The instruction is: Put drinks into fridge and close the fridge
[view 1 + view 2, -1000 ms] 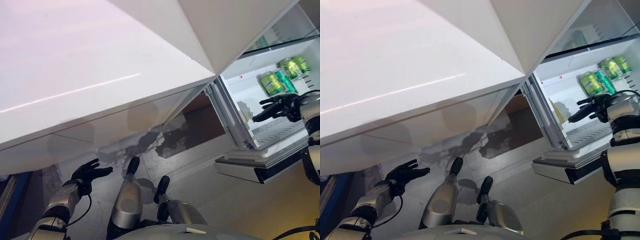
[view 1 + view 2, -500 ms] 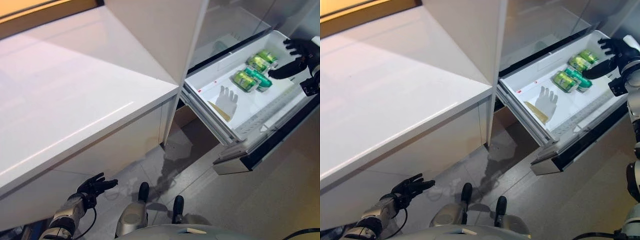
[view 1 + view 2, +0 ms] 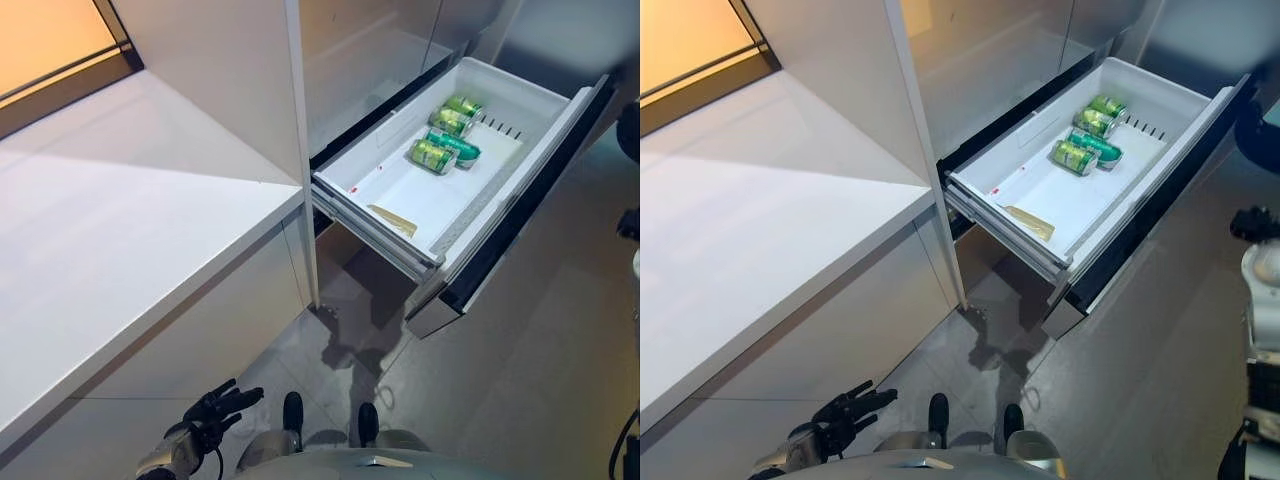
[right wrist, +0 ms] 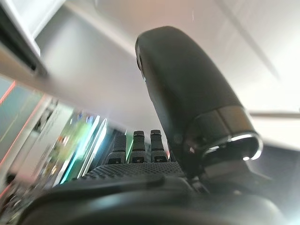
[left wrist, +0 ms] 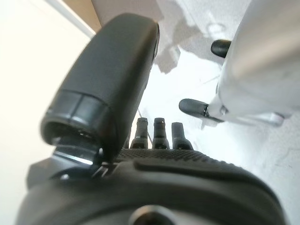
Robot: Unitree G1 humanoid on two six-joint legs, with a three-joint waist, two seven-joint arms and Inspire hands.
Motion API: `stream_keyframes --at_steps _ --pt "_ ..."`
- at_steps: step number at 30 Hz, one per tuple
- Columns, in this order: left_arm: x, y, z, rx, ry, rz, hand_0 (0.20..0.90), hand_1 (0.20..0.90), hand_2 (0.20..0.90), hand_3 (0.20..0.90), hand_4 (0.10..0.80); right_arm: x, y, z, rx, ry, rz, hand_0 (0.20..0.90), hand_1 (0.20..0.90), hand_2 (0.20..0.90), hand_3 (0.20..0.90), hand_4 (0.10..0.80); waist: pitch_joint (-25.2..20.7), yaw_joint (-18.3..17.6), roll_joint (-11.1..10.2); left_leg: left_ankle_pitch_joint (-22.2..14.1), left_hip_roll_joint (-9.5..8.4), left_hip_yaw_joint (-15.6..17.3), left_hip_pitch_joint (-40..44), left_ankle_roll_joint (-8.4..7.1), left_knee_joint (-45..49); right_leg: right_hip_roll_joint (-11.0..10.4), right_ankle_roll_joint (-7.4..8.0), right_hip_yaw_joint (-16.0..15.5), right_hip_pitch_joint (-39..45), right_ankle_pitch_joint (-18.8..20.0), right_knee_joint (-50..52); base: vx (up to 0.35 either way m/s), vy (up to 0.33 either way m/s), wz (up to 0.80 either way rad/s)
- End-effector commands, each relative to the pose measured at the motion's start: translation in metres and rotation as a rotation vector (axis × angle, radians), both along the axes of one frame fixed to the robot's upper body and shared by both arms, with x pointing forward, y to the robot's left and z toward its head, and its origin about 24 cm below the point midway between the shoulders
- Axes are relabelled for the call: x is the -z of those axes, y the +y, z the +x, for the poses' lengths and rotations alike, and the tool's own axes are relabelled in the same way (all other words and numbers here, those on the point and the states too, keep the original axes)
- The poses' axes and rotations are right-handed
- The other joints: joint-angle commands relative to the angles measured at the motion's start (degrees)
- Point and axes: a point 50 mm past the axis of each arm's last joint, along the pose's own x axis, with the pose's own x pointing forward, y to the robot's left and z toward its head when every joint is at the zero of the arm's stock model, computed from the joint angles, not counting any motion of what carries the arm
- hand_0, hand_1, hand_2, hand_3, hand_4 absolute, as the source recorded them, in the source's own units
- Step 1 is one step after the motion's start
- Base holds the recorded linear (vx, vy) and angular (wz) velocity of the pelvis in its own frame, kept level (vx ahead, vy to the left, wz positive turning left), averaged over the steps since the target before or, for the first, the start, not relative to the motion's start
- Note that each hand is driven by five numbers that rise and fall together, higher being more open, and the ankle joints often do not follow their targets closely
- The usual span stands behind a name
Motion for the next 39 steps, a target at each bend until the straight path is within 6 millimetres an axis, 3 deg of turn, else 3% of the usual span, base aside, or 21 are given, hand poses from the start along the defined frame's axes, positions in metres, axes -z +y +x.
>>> stream_keyframes --at_steps 1,6,10,16,18,24,30,35,39 --pt "-0.002 0.021 -0.015 0.021 0.007 0.087 0.900 0.900 0.900 0.900 0.800 -0.027 0.011 -0.032 -0.056 -0.340 -0.051 0.900 0.900 0.900 0.900 0.800 -5.4 0.2 -1.1 -8.8 -2.53 2.9 3.2 3.19 3.0 0.2 1.90 2.3 -3.5 -0.8 5.7 0.011 -0.021 -0.19" --pt "0.002 0.013 -0.028 0.022 0.011 0.088 0.900 0.900 0.900 0.900 0.800 0.032 0.001 -0.050 -0.014 -0.298 0.179 0.900 0.900 0.900 0.900 0.800 -2.8 -1.1 -0.6 -13.3 -3.43 2.8 1.9 4.28 12.9 -0.3 0.28 2.1 -4.7 -4.7 13.8 0.061 -0.030 -0.04" --pt "0.001 0.011 -0.027 0.040 0.008 0.092 0.900 0.900 0.900 0.900 0.800 0.075 -0.002 -0.045 -0.062 -0.138 0.352 0.900 0.900 0.900 0.900 0.800 0.8 -1.7 -0.4 -18.1 -4.48 2.8 -1.2 5.41 22.0 -0.7 -1.47 1.3 -6.9 -9.0 21.7 0.028 -0.004 0.05" --pt "-0.001 0.010 -0.020 0.025 -0.003 0.094 0.900 0.900 0.900 0.900 0.800 0.108 0.006 -0.028 -0.214 0.128 0.443 0.900 0.900 0.900 0.900 0.800 4.1 -2.3 0.4 -20.1 -4.85 3.2 -5.2 6.19 28.4 -1.1 -3.14 1.1 -10.9 -11.8 29.3 -0.002 0.001 -0.02" --pt "-0.005 0.013 -0.008 0.017 -0.031 0.095 0.900 0.900 0.900 0.900 0.800 0.115 0.009 -0.019 -0.262 0.223 0.430 0.900 0.900 0.900 0.900 0.800 5.5 -2.4 0.9 -20.3 -5.03 3.3 -8.6 6.45 31.4 -1.3 -3.77 1.1 -14.2 -12.6 33.1 -0.042 -0.001 0.01" --pt "-0.017 0.014 0.027 0.018 -0.102 0.099 0.900 0.900 0.900 0.900 0.800 0.104 0.022 0.016 -0.371 0.353 0.318 0.900 0.900 0.900 0.900 0.800 9.9 -2.2 1.8 -19.6 -5.64 2.9 -15.9 6.21 36.5 -1.3 -4.98 0.8 -21.8 -13.7 40.2 -0.100 -0.006 0.04" --pt "-0.020 0.010 0.043 0.028 -0.127 0.105 0.900 0.900 0.900 0.900 0.800 0.084 0.043 0.050 -0.496 0.443 0.185 0.900 0.900 0.900 0.900 0.800 13.1 -1.2 2.4 -18.0 -5.82 2.7 -19.7 5.26 38.0 -1.0 -5.44 0.4 -25.5 -13.2 41.8 -0.050 -0.008 0.02" --pt "-0.032 0.006 0.074 0.034 -0.195 0.105 0.900 0.900 0.900 0.900 0.800 0.041 0.081 0.094 -0.623 0.431 0.012 0.900 0.900 0.900 0.900 0.800 16.6 -0.3 2.9 -15.1 -5.65 2.7 -23.3 4.58 36.5 -0.1 -5.13 0.4 -29.5 -11.0 40.5 -0.152 0.005 -0.02" --pt "-0.036 0.000 0.087 0.038 -0.215 0.107 0.900 0.900 0.900 0.900 0.800 0.017 0.105 0.112 -0.691 0.411 -0.097 0.900 0.900 0.900 0.900 0.800 18.1 0.6 2.9 -14.4 -5.60 2.9 -24.8 4.28 36.5 -0.1 -4.84 0.4 -30.8 -10.4 40.2 -0.091 -0.004 -0.01"
